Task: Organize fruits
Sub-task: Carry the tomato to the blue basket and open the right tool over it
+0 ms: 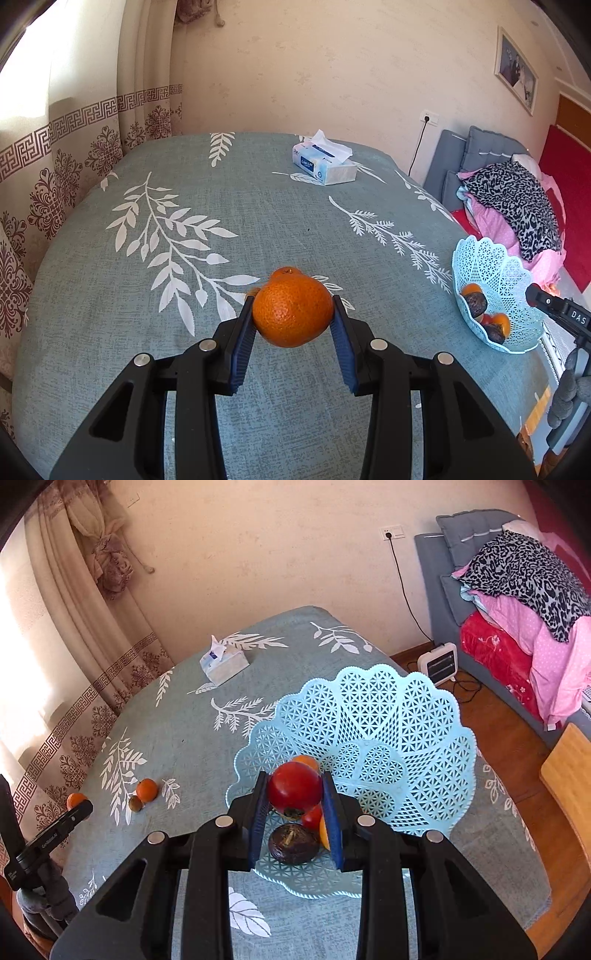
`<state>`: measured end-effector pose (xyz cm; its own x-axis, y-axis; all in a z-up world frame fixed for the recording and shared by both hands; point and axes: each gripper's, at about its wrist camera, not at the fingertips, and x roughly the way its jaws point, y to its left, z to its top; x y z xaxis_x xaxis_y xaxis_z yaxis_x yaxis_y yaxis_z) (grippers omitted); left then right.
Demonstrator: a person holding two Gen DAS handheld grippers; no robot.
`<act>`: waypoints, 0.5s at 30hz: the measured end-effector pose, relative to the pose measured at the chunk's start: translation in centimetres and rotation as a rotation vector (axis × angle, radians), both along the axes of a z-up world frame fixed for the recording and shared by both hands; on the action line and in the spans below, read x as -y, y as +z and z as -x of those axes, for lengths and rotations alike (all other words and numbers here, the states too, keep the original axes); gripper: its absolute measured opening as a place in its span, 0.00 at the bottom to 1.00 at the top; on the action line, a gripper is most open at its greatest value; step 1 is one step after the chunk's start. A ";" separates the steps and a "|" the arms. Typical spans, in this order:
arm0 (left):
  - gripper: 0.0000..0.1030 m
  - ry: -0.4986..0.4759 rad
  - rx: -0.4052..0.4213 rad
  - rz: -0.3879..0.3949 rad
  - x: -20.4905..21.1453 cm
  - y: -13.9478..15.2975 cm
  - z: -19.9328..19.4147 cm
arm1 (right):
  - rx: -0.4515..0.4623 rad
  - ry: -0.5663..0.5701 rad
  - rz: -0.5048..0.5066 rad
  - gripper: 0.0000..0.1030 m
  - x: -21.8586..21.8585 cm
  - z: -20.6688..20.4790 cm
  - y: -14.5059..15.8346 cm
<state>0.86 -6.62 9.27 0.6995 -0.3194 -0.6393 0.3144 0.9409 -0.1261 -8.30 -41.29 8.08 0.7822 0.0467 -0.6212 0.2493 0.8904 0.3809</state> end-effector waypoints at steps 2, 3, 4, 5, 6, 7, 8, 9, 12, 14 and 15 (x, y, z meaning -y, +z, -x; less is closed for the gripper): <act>0.39 -0.005 0.001 -0.002 0.3 0.1 0.1 | -0.009 -0.012 -0.008 0.28 0.4 0.6 -0.4; 0.39 -0.007 0.000 -0.003 0.4 0.1 0.1 | -0.013 -0.016 -0.011 0.28 0.6 0.8 -0.6; 0.39 -0.010 -0.001 -0.005 0.6 0.1 0.2 | -0.018 -0.017 -0.015 0.28 0.7 1.0 -0.8; 0.39 -0.013 -0.002 -0.007 0.7 0.1 0.2 | -0.022 -0.017 -0.020 0.28 0.8 1.2 -1.0; 0.39 -0.016 -0.003 -0.010 0.9 0.1 0.2 | -0.025 -0.018 -0.025 0.28 0.9 1.4 -1.2; 0.39 -0.021 -0.003 -0.012 1.1 0.1 0.3 | -0.028 -0.018 -0.030 0.28 0.9 1.5 -1.4; 0.39 -0.026 -0.002 -0.014 1.3 0.1 0.4 | -0.030 -0.016 -0.036 0.28 1.0 1.6 -1.5; 0.39 -0.031 -0.001 -0.017 1.5 0.1 0.4 | -0.032 -0.014 -0.044 0.28 1.0 1.7 -1.7; 0.39 -0.046 0.001 -0.026 2.2 0.2 0.7 | -0.021 -0.019 -0.067 0.37 1.3 1.9 -1.7; 0.39 -0.059 0.003 -0.034 2.8 0.2 0.9 | -0.005 -0.028 -0.058 0.37 1.4 2.1 -1.4; 0.39 -0.067 0.003 -0.039 3.2 0.2 1.0 | 0.004 -0.035 -0.053 0.37 1.4 2.3 -1.2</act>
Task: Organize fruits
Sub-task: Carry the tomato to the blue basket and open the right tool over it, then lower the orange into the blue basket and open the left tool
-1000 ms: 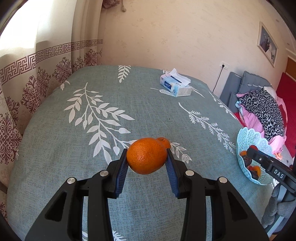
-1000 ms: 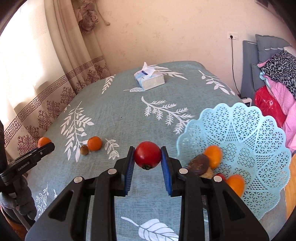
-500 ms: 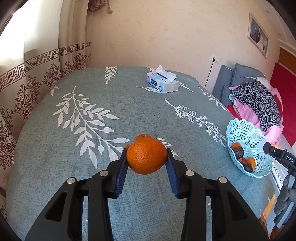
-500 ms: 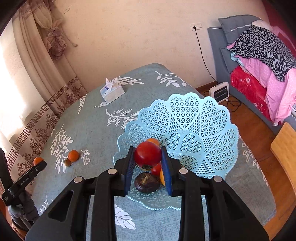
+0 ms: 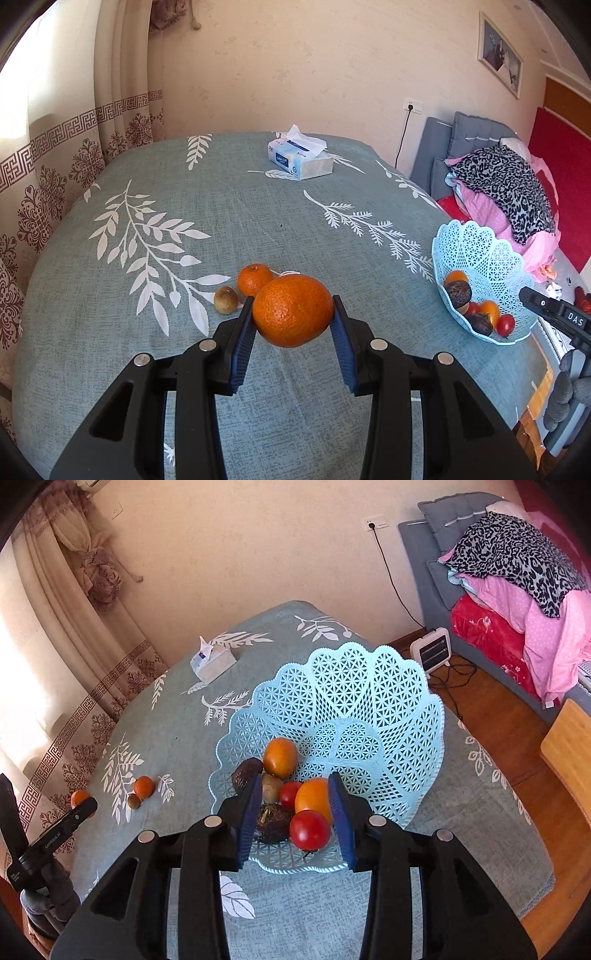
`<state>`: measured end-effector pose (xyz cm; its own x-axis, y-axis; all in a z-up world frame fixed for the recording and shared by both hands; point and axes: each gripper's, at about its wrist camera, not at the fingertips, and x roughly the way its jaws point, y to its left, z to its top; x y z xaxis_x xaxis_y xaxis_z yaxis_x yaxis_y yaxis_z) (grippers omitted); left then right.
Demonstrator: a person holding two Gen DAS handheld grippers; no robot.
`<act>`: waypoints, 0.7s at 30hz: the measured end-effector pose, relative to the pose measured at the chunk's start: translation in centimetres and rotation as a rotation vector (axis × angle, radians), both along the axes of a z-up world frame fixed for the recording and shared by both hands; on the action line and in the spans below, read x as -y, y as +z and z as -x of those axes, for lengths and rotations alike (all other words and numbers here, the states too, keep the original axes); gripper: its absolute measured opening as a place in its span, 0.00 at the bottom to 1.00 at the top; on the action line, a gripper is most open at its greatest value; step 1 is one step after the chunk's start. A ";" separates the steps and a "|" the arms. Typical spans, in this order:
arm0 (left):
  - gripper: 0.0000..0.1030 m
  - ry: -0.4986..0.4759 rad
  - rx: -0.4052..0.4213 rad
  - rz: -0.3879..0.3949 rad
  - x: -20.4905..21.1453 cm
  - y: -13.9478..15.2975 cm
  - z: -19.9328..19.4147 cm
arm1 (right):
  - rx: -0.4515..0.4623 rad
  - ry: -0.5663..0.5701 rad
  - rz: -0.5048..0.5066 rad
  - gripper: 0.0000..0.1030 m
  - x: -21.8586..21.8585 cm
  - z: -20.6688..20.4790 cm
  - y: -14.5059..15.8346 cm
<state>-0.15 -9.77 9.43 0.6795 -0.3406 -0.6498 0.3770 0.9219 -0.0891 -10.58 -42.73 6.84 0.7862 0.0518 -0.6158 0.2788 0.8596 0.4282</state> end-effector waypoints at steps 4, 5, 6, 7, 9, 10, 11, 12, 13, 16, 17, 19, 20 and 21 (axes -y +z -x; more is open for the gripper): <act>0.39 -0.035 -0.001 -0.015 1.4 0.0 0.4 | 0.027 -0.040 0.028 0.37 0.5 0.6 0.5; 0.39 -0.044 -0.002 -0.017 1.8 0.0 0.5 | 0.032 -0.050 0.034 0.37 0.6 0.7 0.5; 0.39 -0.054 -0.001 -0.018 2.2 0.1 0.6 | 0.037 -0.060 0.038 0.37 0.8 0.8 0.5; 0.39 -0.064 0.000 -0.019 2.7 0.1 0.7 | 0.041 -0.069 0.041 0.37 0.9 0.9 0.6; 0.39 -0.086 0.009 -0.024 3.6 0.3 1.0 | 0.047 -0.085 0.038 0.37 1.4 1.0 0.5; 0.39 -0.098 0.013 -0.025 4.1 0.4 1.1 | 0.051 -0.093 0.034 0.37 1.6 1.1 0.5; 0.39 -0.111 0.016 -0.027 4.7 0.5 1.3 | 0.053 -0.100 0.031 0.37 1.8 1.2 0.5; 0.39 -0.125 0.019 -0.029 5.3 0.6 1.4 | 0.055 -0.106 0.028 0.37 2.0 1.2 0.5; 0.39 -0.140 0.022 -0.030 5.9 0.7 1.5 | 0.056 -0.111 0.027 0.37 2.1 1.3 0.4; 0.39 -0.186 0.021 -0.033 7.9 0.5 1.5 | 0.059 -0.123 0.021 0.37 2.4 1.3 0.3; 0.39 -0.200 0.019 -0.034 8.5 0.4 1.5 | 0.061 -0.124 0.021 0.37 2.5 1.4 0.3; 0.39 -0.228 0.005 -0.034 9.9 0.0 1.2 | 0.065 -0.130 0.020 0.37 2.7 1.5 0.3; 0.39 -0.242 -0.004 -0.032 10.5 -0.2 1.1 | 0.068 -0.132 0.019 0.37 2.8 1.5 0.3; 0.39 -0.258 -0.012 -0.030 11.2 -0.4 1.0 | 0.071 -0.136 0.020 0.37 2.9 1.6 0.3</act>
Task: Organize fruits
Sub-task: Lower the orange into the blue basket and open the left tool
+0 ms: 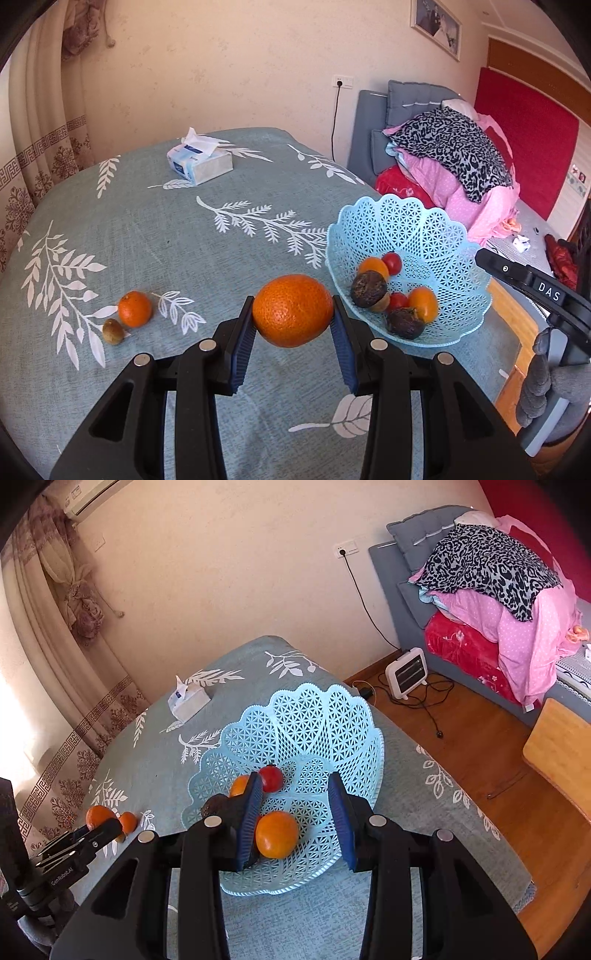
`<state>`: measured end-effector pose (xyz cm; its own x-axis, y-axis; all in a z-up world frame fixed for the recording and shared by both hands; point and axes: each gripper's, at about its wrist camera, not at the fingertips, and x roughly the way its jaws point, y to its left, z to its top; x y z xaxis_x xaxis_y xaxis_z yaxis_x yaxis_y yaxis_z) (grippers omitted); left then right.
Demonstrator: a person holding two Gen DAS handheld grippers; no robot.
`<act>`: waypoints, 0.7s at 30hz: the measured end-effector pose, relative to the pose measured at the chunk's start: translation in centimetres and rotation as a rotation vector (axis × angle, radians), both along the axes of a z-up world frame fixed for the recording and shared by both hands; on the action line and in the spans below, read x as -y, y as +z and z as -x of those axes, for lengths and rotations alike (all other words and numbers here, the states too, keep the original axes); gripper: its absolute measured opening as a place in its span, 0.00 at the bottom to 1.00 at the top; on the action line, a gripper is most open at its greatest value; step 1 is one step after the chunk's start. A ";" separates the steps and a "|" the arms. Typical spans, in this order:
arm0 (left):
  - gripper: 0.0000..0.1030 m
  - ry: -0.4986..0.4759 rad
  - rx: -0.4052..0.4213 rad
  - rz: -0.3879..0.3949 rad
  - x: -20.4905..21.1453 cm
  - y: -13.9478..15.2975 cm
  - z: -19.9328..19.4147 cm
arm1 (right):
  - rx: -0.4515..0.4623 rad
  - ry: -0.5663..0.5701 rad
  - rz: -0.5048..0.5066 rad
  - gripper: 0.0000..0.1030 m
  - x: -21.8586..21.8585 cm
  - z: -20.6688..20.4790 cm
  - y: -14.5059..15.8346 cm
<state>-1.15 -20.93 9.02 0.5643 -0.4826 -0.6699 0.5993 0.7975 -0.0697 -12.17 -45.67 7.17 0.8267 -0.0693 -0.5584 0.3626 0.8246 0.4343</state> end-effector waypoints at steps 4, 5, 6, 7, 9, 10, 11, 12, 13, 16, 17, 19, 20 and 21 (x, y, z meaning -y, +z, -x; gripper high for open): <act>0.39 -0.049 0.004 -0.004 2.5 -0.2 0.3 | 0.010 -0.012 -0.006 0.37 0.5 0.2 0.0; 0.39 -0.062 0.008 -0.004 3.1 -0.2 0.4 | 0.012 -0.014 -0.009 0.38 0.6 0.2 0.0; 0.39 -0.075 0.012 -0.004 3.7 -0.2 0.5 | 0.014 -0.015 -0.011 0.40 0.6 0.3 0.0; 0.39 -0.090 0.017 -0.003 4.3 -0.2 0.6 | 0.017 -0.018 -0.010 0.42 0.7 0.4 0.0; 0.39 -0.121 0.023 -0.001 5.7 -0.2 0.9 | 0.022 -0.024 -0.003 0.43 0.7 0.6 0.0; 0.39 -0.132 0.023 -0.002 6.3 -0.2 0.9 | 0.024 -0.025 0.001 0.44 0.7 0.6 0.1; 0.39 -0.144 0.019 -0.003 7.0 -0.3 0.9 | 0.027 -0.026 0.001 0.44 0.8 0.7 0.1; 0.39 -0.156 0.011 -0.004 7.7 -0.5 0.8 | 0.029 -0.026 -0.001 0.44 0.8 0.7 0.1; 0.39 -0.166 0.001 -0.005 8.3 -0.6 0.7 | 0.031 -0.026 -0.002 0.44 0.9 0.8 0.1; 0.39 -0.195 -0.014 -0.015 9.9 -1.0 0.7 | 0.033 -0.030 -0.004 0.44 1.0 0.9 0.0; 0.39 -0.202 -0.012 -0.018 10.4 -1.0 0.9 | 0.033 -0.030 -0.005 0.44 1.0 0.9 -0.1; 0.50 -0.212 -0.014 -0.016 10.8 -1.1 1.0 | 0.033 -0.031 -0.007 0.44 1.1 0.9 -0.2; 0.58 -0.209 -0.008 -0.007 10.7 -1.0 1.0 | 0.033 -0.032 -0.008 0.44 1.1 0.9 -0.2; 0.70 -0.200 0.005 0.003 10.5 -0.8 1.1 | 0.033 -0.033 -0.010 0.44 1.2 0.9 -0.3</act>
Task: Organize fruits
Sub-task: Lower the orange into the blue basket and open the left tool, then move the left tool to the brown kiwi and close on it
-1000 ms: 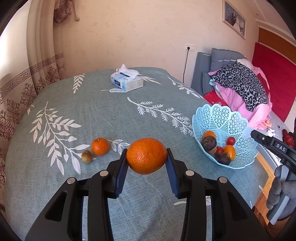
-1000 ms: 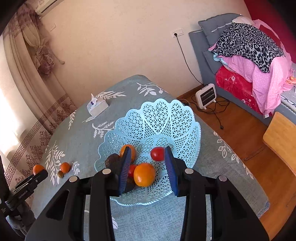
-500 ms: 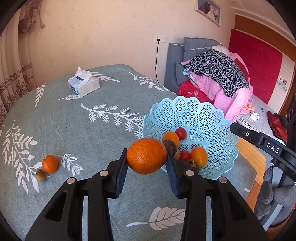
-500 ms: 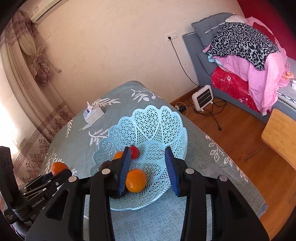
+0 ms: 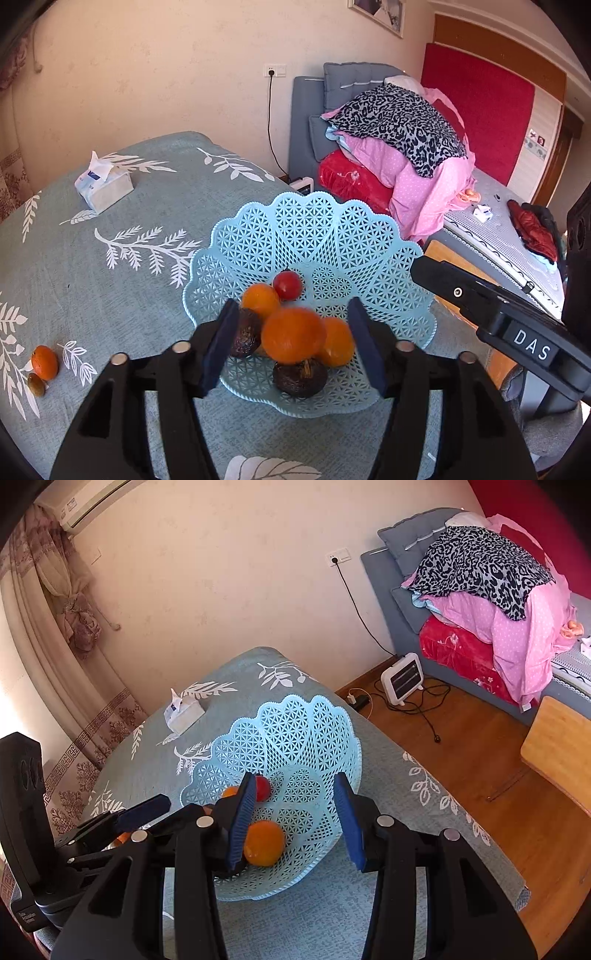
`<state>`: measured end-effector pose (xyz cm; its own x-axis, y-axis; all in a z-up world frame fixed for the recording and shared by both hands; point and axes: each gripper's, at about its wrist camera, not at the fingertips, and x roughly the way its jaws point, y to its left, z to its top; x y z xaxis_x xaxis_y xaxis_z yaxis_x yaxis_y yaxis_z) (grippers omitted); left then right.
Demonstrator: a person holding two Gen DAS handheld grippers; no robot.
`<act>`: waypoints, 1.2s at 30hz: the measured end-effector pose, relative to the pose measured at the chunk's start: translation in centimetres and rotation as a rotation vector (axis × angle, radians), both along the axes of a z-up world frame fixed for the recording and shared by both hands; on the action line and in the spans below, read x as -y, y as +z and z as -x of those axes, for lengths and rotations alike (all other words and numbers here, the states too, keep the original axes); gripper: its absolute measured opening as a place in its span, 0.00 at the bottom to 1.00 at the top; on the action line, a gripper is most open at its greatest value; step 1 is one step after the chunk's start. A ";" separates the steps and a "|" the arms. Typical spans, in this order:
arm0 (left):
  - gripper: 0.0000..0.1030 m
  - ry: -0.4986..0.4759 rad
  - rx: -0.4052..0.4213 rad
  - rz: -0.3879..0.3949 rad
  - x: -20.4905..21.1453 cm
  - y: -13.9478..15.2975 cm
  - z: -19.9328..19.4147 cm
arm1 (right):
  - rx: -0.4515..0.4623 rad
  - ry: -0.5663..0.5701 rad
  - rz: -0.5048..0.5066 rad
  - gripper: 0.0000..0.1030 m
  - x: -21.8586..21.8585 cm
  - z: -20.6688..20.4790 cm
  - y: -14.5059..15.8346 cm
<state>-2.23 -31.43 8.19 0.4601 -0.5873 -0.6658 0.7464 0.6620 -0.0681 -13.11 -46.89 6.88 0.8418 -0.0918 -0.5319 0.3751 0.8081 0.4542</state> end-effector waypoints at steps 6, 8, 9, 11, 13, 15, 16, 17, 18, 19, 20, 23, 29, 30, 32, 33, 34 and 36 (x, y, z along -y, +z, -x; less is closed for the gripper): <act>0.71 0.068 0.003 0.024 -1.9 0.6 -1.0 | -0.005 0.002 -0.004 0.44 -0.1 0.0 -0.3; 0.71 0.096 0.004 0.022 -2.6 0.8 -1.4 | -0.008 0.008 0.002 0.44 -0.3 -0.1 -0.3; 0.73 0.107 0.008 0.020 -2.9 0.9 -1.5 | -0.009 0.010 0.004 0.44 -0.4 -0.1 -0.3; 0.75 0.125 0.024 0.016 -3.5 1.0 -1.6 | -0.011 0.012 0.009 0.48 -0.6 -0.2 -0.4; 0.77 0.141 0.043 0.010 -4.1 1.2 -1.5 | -0.012 0.010 0.020 0.50 -0.8 -0.2 -0.3; 0.80 0.155 0.053 0.006 -4.6 1.3 -1.5 | -0.013 0.011 0.028 0.50 -1.1 -0.3 -0.3; 0.81 0.162 0.054 0.007 -4.8 1.4 -1.6 | -0.014 0.013 0.031 0.50 -1.2 -0.3 -0.3; 0.81 0.168 0.053 0.009 -5.1 1.4 -1.6 | -0.015 0.015 0.034 0.50 -1.3 -0.4 -0.4; 0.81 0.176 0.052 0.010 -5.3 1.4 -1.7 | -0.016 0.019 0.037 0.50 -1.5 -0.4 -0.4; 0.81 0.184 0.053 0.009 -5.7 1.5 -1.7 | -0.018 0.023 0.040 0.50 -1.6 -0.5 -0.5; 0.81 0.193 0.056 0.009 -6.0 1.4 -1.8 | -0.021 0.026 0.044 0.50 -1.8 -0.7 -0.5; 0.81 0.221 0.067 0.011 -7.1 1.3 -2.0 | -0.034 0.042 0.057 0.50 -2.6 -1.1 -0.7; 0.81 0.303 0.063 0.010 -10.3 0.9 -3.2 | -0.051 0.081 0.123 0.50 -4.9 -1.9 -0.7; 0.81 0.321 0.062 0.013 -10.9 0.9 -3.4 | -0.050 0.086 0.138 0.50 -5.3 -1.9 -0.6; 0.81 0.366 0.071 0.012 -12.2 1.0 -3.9 | -0.045 0.096 0.166 0.50 -6.1 -2.0 -0.5; 0.81 0.391 0.083 0.007 -12.8 1.0 -4.1 | -0.042 0.101 0.179 0.52 -6.4 -2.1 -0.4; 0.81 0.417 0.099 0.000 -13.4 1.1 -4.3 | -0.040 0.105 0.190 0.53 -6.7 -2.2 -0.4; 0.81 0.462 0.127 -0.017 -14.6 1.2 -4.6 | -0.035 0.116 0.211 0.57 -7.3 -2.2 -0.4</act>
